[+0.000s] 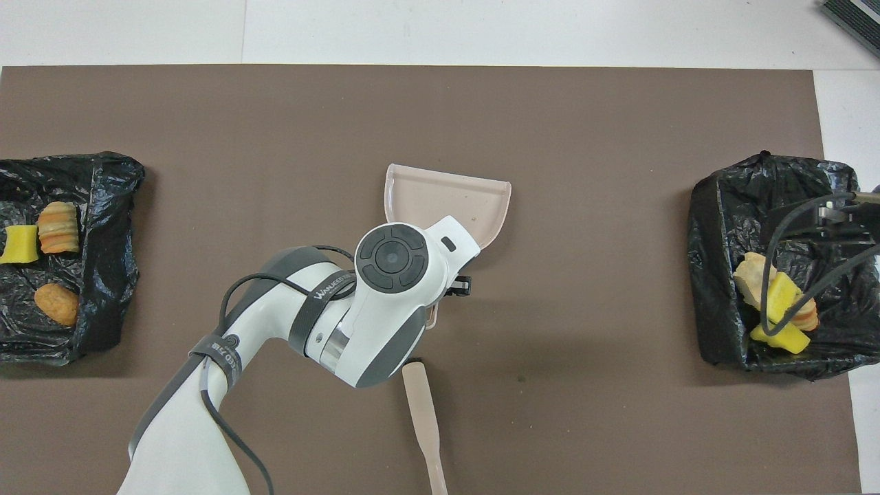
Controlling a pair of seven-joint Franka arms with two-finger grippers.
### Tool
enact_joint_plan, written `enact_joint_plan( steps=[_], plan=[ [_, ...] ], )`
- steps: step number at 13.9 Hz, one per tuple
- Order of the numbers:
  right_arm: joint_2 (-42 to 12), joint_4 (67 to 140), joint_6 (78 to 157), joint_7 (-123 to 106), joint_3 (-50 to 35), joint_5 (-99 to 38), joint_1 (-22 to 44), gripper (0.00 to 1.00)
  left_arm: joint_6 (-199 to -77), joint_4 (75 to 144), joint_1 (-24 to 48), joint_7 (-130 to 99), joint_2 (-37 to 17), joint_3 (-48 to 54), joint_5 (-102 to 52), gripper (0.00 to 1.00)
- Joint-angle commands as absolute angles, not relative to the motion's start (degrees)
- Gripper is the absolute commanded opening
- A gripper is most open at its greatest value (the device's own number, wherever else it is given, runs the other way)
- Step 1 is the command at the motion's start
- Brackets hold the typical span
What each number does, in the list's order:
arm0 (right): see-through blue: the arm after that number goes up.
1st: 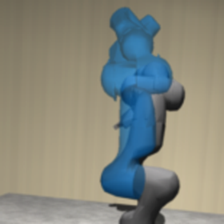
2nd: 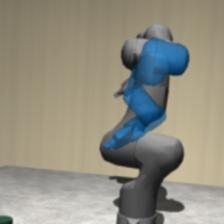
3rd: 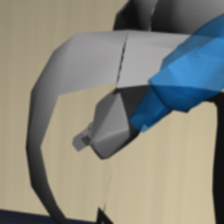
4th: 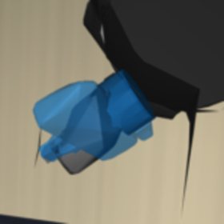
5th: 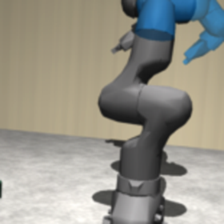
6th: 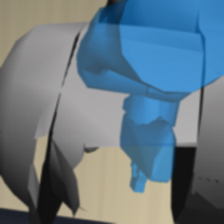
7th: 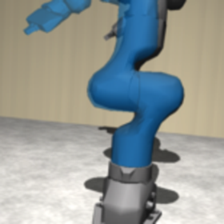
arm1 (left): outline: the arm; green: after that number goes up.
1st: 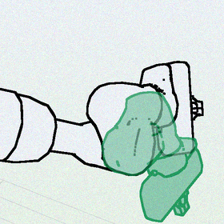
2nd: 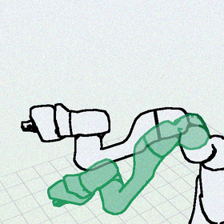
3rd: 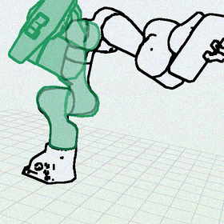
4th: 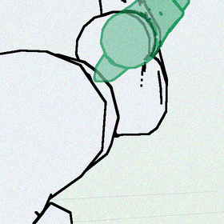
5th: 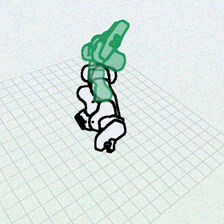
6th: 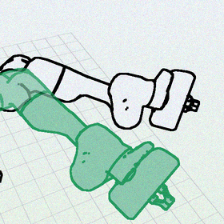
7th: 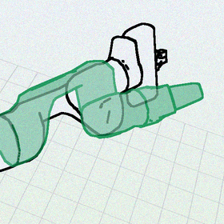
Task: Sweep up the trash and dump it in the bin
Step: 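Bring the emptied dustpan back to the table center with the left gripper, then lower the dustpan onto the table and open the left gripper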
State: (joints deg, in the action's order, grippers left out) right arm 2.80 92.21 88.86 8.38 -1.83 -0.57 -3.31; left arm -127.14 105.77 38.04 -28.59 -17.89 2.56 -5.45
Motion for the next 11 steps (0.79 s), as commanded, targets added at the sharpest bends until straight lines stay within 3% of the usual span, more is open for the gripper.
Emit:
enact_joint_plan(
  steps=[1,11],
  plan=[
    [3.95,93.69,90.09,9.40,-1.85,-1.32,-3.43,1.00,-122.19,106.00,36.31,-28.66,-14.08,1.67,-6.42,0.67],
    [3.96,93.69,90.09,9.40,-1.85,-1.32,-3.43,1.00,-106.54,105.82,19.53,-12.67,-2.03,1.49,-6.15,0.69]
  ],
)
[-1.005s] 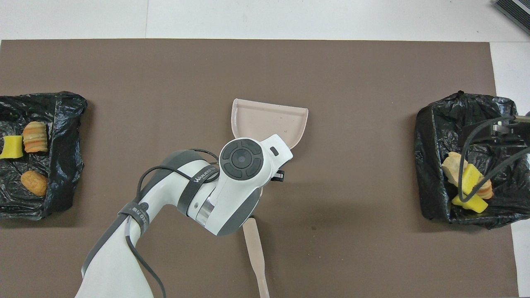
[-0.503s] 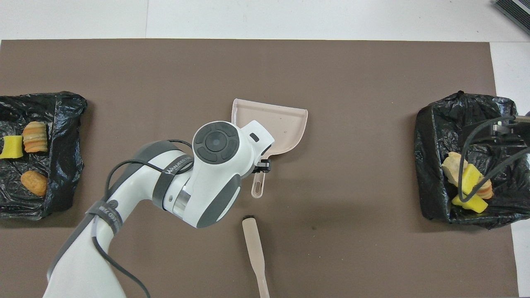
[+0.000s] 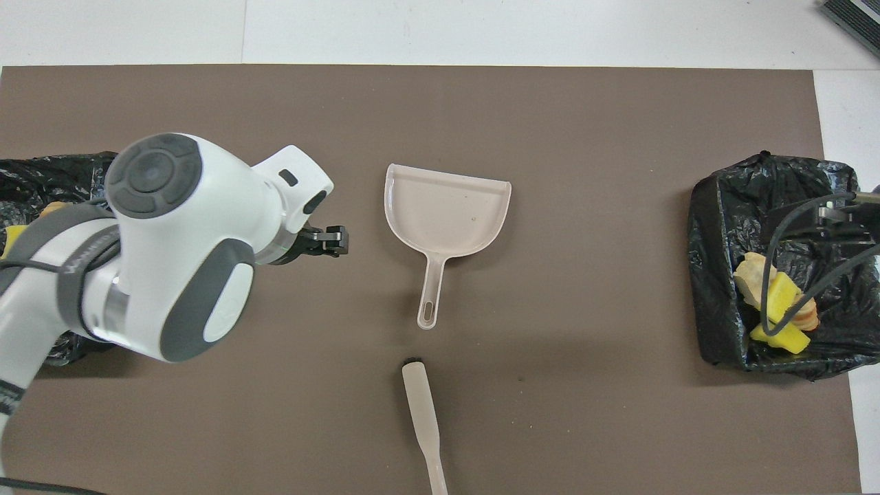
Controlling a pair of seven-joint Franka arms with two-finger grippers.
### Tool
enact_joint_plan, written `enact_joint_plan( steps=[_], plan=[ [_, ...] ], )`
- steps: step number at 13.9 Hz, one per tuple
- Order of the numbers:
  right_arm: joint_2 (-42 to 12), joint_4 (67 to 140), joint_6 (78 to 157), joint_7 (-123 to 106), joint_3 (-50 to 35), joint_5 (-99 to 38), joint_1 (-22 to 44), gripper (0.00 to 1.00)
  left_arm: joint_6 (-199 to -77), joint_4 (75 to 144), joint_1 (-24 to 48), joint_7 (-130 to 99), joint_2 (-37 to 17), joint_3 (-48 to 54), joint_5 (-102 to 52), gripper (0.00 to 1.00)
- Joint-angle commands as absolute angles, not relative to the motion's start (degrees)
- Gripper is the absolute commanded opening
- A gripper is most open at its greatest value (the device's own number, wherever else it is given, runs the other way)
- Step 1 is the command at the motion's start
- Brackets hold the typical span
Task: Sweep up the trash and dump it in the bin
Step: 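Lower the dustpan onto the table and open the left gripper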
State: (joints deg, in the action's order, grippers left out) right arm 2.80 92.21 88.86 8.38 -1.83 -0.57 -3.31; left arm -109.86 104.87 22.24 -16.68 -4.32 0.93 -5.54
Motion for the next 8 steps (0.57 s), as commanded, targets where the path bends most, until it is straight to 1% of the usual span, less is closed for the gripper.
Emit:
enact_joint_plan(
  steps=[1,7,8],
  plan=[
    [3.96,93.69,90.09,9.40,-1.85,-1.32,-3.43,1.00,-105.74,105.82,17.68,-11.26,-1.50,1.49,-6.07,0.70],
    [3.96,93.78,90.09,9.40,-1.85,-1.32,-3.43,1.00,-101.09,104.60,7.31,-0.28,1.84,1.41,-5.62,0.71],
    [3.96,93.69,90.09,9.40,-1.85,-1.32,-3.43,1.00,-99.51,103.20,6.51,-0.09,1.76,1.41,-4.84,0.83]
  ],
)
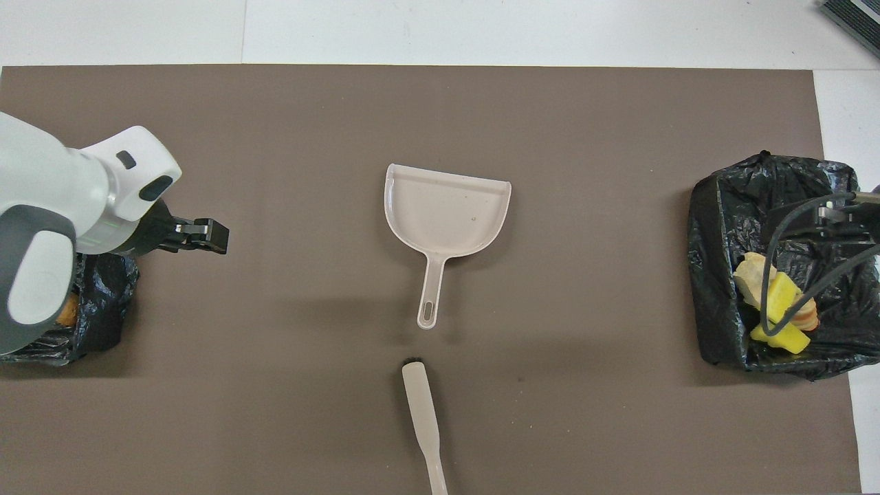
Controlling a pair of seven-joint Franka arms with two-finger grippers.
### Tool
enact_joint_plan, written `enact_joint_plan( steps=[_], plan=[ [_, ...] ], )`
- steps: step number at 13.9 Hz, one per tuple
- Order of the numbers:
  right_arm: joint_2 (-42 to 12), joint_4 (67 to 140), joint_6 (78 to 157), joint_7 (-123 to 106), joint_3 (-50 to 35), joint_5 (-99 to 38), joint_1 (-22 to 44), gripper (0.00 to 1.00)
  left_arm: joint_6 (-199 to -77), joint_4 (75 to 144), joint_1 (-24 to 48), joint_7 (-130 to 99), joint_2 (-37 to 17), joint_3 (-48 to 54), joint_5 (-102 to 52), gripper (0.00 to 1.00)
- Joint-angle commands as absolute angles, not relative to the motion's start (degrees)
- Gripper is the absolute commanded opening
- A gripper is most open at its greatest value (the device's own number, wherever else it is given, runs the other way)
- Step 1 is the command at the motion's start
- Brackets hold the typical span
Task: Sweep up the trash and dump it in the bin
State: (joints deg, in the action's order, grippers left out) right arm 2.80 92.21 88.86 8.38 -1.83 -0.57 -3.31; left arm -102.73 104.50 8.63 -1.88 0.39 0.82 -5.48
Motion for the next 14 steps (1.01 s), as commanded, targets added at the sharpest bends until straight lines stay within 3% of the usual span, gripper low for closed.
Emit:
enact_joint_plan(
  steps=[1,4,5,14],
  plan=[
    [3.96,93.69,90.09,9.40,-1.85,-1.32,-3.43,1.00,-98.45,101.62,6.50,-0.09,1.67,1.49,-2.92,0.86],
    [3.96,93.78,90.09,9.40,-1.85,-1.32,-3.43,1.00,-97.12,98.89,6.42,0.00,2.11,1.32,-0.97,0.89],
    [3.96,93.78,90.09,9.40,-1.85,-1.32,-3.43,1.00,-97.12,98.35,6.42,-0.09,2.28,1.23,-0.97,1.00],
    [3.96,93.78,90.09,9.40,-1.85,-1.32,-3.43,1.00,-97.03,98.18,6.42,-0.09,7.73,-0.09,-0.97,1.00]
  ],
)
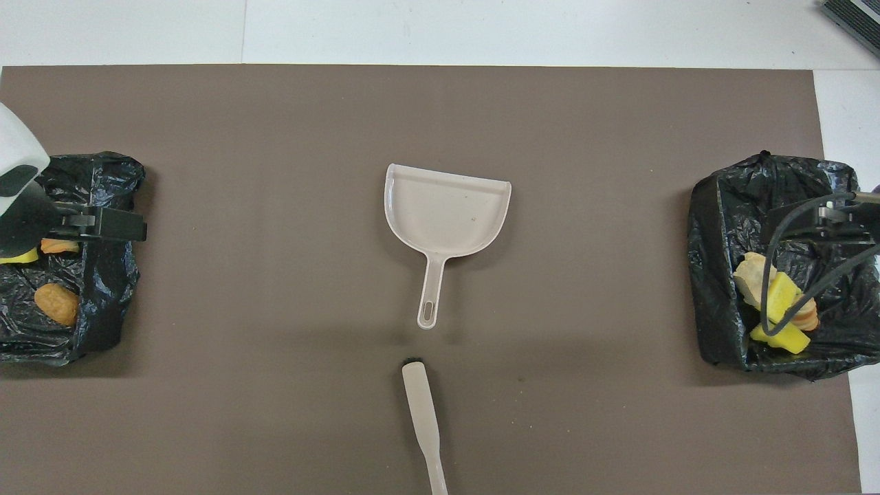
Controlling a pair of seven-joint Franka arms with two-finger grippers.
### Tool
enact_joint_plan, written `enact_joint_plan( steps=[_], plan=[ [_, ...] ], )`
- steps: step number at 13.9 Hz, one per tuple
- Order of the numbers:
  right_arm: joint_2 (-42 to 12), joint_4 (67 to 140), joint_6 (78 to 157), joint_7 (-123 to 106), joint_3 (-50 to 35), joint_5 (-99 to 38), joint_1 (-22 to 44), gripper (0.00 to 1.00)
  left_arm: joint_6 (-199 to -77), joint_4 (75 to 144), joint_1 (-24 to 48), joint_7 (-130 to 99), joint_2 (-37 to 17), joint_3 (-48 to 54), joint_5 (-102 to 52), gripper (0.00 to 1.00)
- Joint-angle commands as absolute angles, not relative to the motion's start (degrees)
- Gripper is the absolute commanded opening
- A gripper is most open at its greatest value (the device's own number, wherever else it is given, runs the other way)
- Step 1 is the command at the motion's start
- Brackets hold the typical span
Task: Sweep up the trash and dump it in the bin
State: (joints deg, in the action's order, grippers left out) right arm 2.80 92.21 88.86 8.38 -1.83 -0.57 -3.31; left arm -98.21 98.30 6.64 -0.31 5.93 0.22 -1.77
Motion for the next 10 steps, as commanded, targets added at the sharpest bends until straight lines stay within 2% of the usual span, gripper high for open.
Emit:
enact_joint_plan(
  steps=[1,10],
  plan=[
    [3.96,93.69,90.09,9.49,-1.85,-1.32,-3.43,1.00,-95.12,98.09,6.15,-0.26,8.17,0.09,-0.97,1.00],
    [3.96,93.69,90.09,9.40,-1.85,-1.32,-3.43,1.00,-86.30,90.35,4.75,-0.70,8.43,-1.23,-0.09,1.00]
  ],
)
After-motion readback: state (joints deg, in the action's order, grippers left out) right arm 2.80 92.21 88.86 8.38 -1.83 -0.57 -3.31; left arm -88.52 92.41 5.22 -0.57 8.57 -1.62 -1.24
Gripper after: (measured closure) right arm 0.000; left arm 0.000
